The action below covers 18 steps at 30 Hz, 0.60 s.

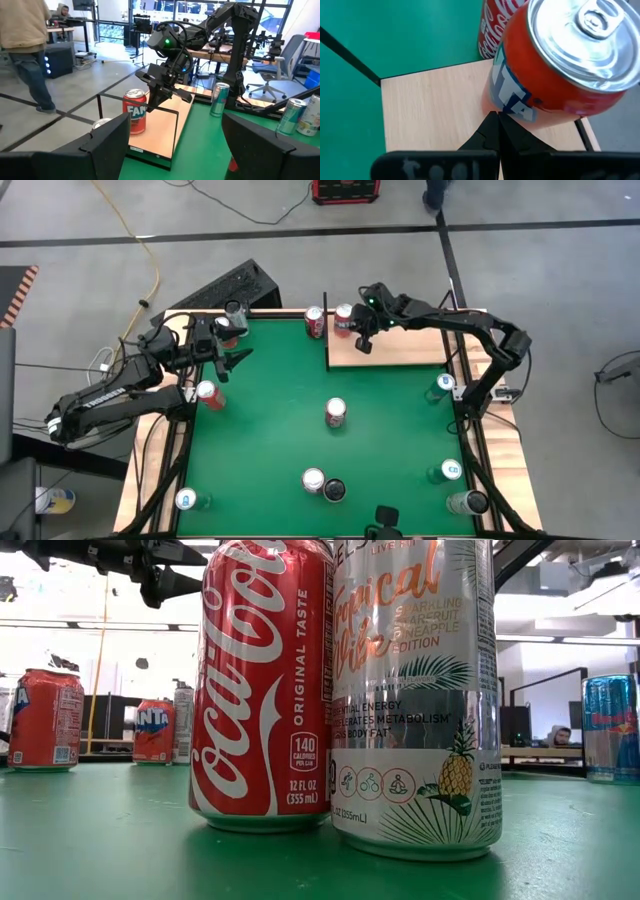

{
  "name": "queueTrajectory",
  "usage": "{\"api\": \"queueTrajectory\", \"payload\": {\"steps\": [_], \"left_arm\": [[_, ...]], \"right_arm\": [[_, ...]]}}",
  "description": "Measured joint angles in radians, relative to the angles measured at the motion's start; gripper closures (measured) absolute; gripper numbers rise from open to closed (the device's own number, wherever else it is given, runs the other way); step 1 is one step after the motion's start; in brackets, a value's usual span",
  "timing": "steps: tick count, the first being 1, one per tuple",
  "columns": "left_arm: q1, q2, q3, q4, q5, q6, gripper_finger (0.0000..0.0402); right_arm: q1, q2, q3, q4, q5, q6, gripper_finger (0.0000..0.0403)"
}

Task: Place canned beverage on shelf
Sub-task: Put the bottom right red soda can on the shelf

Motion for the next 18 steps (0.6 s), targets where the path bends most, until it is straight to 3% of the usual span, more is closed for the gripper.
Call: {"api": "queueTrajectory", "payload": {"steps": [18], "left_arm": [[0.0, 0.0, 0.0, 0.0, -0.001, -0.002, 0.0105]], "right_arm": [[-0.015, 0.003, 0.0, 0.081, 0.024, -0.015, 0.0385]]}}
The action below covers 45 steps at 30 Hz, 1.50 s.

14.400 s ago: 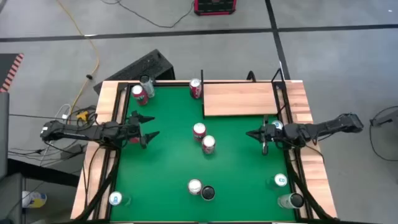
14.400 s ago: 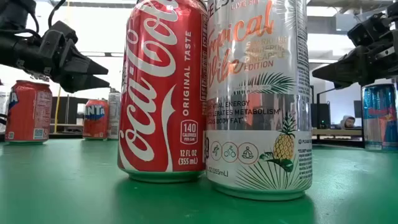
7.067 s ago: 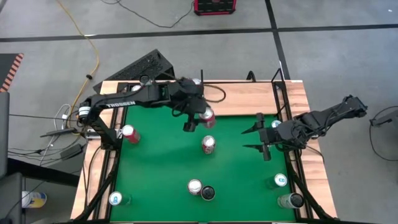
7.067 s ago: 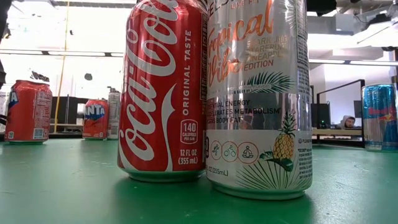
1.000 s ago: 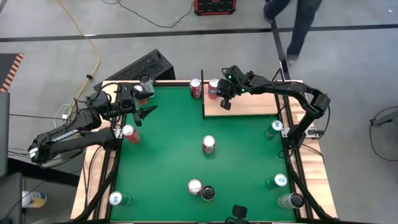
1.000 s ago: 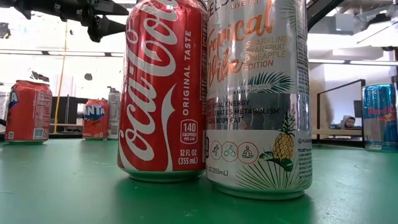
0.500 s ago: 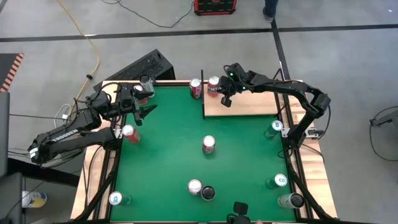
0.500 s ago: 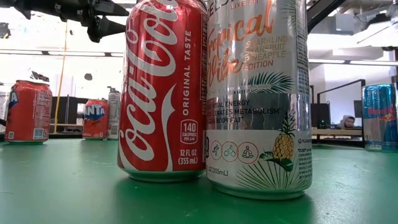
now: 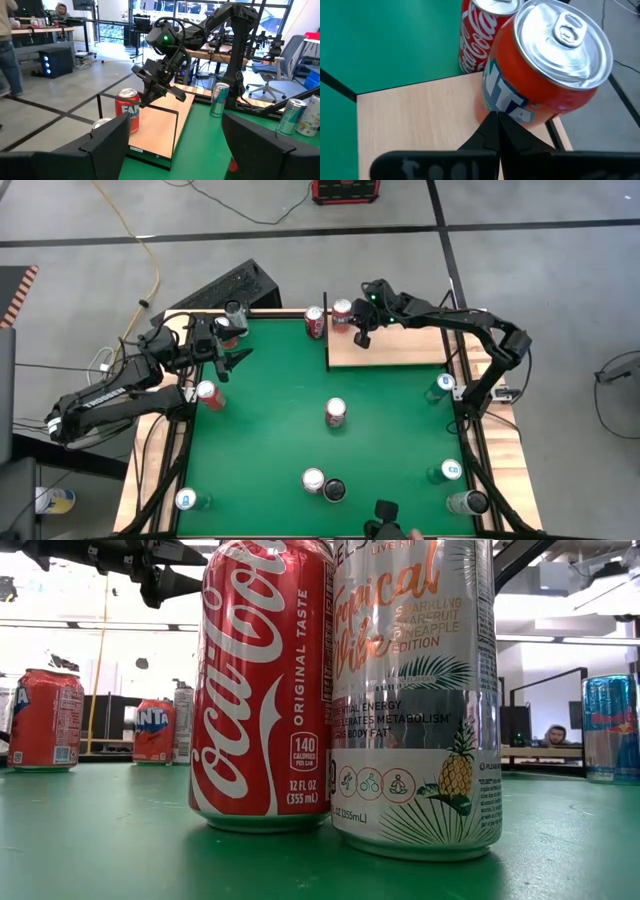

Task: Place canned beverage on shelf
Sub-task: Put the bottom right red soda can on the shelf

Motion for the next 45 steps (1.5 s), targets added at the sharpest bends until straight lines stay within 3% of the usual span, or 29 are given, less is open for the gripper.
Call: {"api": "queueTrajectory", "payload": {"steps": [12, 18, 33, 45], "left_arm": [[0.0, 0.0, 0.0, -0.001, 0.0, 0.0, 0.0105], [0.0, 0.0, 0.0, 0.0, 0.0, 0.006, 0.0105], [0.0, 0.0, 0.0, -0.002, 0.0, 0.002, 0.0105], [0.0, 0.0, 0.0, -0.003, 0.001, 0.0, 0.0105]], "right_arm": [[0.035, -0.002, 0.001, -0.075, -0.001, 0.024, 0.0384], [0.081, -0.002, 0.001, 0.01, 0.0, 0.024, 0.0384], [0.079, -0.003, 0.006, 0.059, 0.13, 0.019, 0.0383], [0.071, -0.003, 0.006, 0.07, 0.155, 0.016, 0.0383]]}}
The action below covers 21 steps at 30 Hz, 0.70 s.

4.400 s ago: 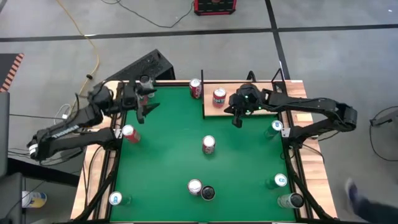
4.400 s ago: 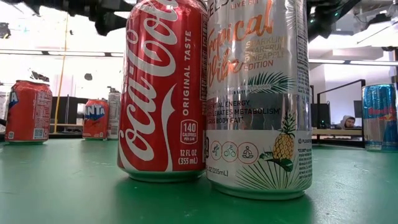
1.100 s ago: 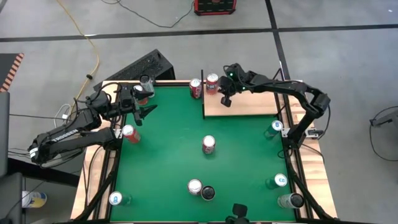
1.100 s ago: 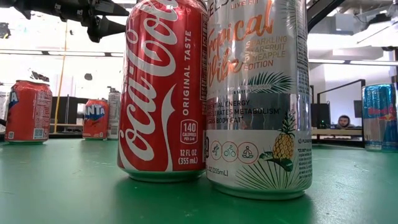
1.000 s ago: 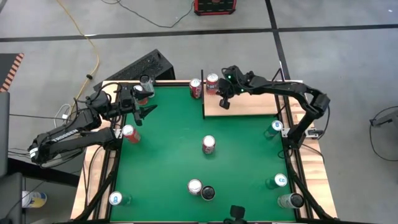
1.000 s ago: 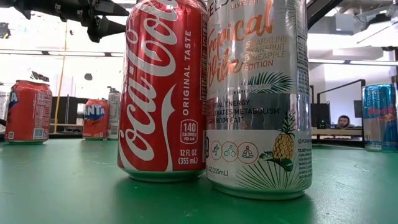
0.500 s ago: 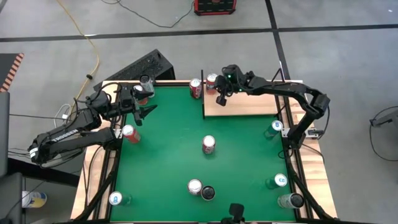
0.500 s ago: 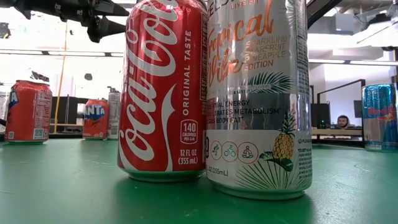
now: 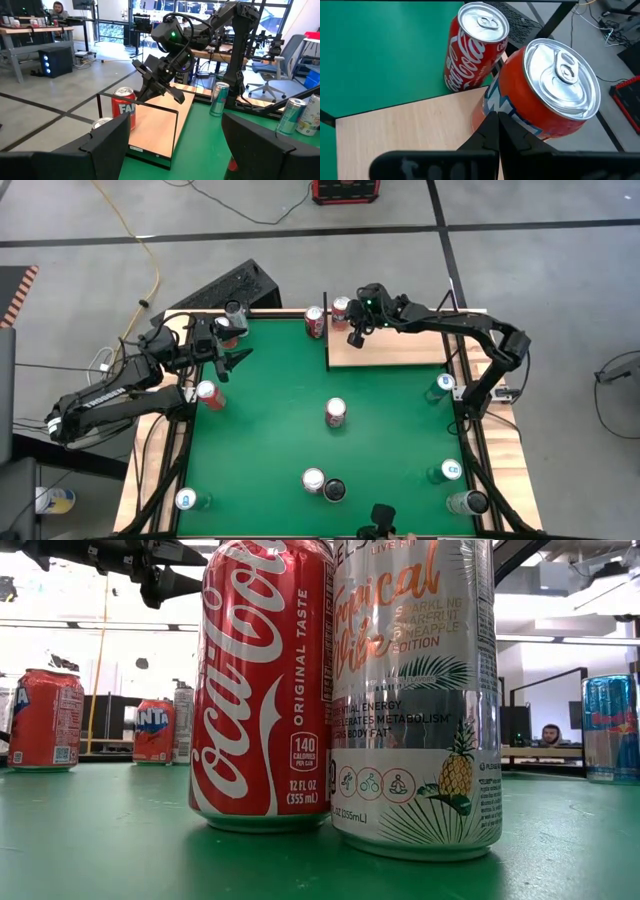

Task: Place canned beverage on shelf
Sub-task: Put the bottom right red soda can on the shelf, then put the center red white soda can on the shelf

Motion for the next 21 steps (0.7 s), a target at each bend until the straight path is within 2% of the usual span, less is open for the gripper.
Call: {"api": "queueTrajectory", "payload": {"steps": [5, 10, 13, 16, 21], "left_arm": [[0.0, 0.0, 0.0, -0.003, 0.0, 0.0, 0.0105], [0.0, 0.0, 0.0, -0.036, 0.0, 0.002, 0.0105], [0.0, 0.0, 0.0, -0.051, 0.014, 0.004, 0.0105], [0.0, 0.003, 0.0, -0.065, 0.073, 0.029, 0.0105], [-0.005, 0.019, 0.0, -0.068, 0.166, 0.021, 0.0105]], "right_arm": [[0.009, -0.028, 0.0, -0.076, -0.002, 0.007, 0.0382], [0.069, -0.139, 0.0, -0.241, -0.058, 0.06, 0.0379], [0.136, -0.225, 0.0, -0.34, -0.088, 0.098, 0.0378], [0.225, -0.307, 0.0, -0.419, -0.105, 0.126, 0.0378], [0.401, -0.407, -0.004, -0.447, -0.106, 0.192, 0.0377]]}}
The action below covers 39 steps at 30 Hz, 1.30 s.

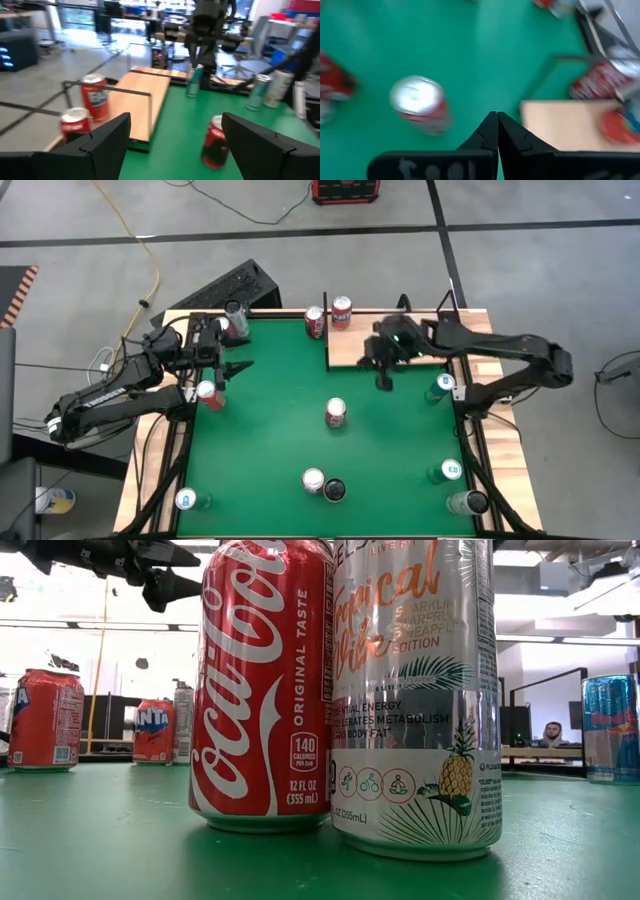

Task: Place canned beverage on shelf
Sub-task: Put the center red white soda can on the shelf

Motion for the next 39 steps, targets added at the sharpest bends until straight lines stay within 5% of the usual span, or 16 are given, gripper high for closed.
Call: {"api": "queueTrajectory", "payload": {"steps": [9, 18, 39], "left_arm": [[-0.111, 0.162, -0.001, 0.042, 0.041, 0.007, 0.0105], [-0.173, 0.211, 0.0, 0.05, 0.027, 0.046, 0.0105], [-0.183, 0.208, 0.0, 0.025, 0.024, 0.08, 0.0105]], "right_arm": [[0.244, -0.016, -0.001, 0.019, 0.0, 0.051, 0.0376], [0.302, 0.132, -0.001, 0.205, 0.0, 0.002, 0.0353], [0.293, 0.232, 0.0, 0.253, 0.002, -0.009, 0.0089]]}}
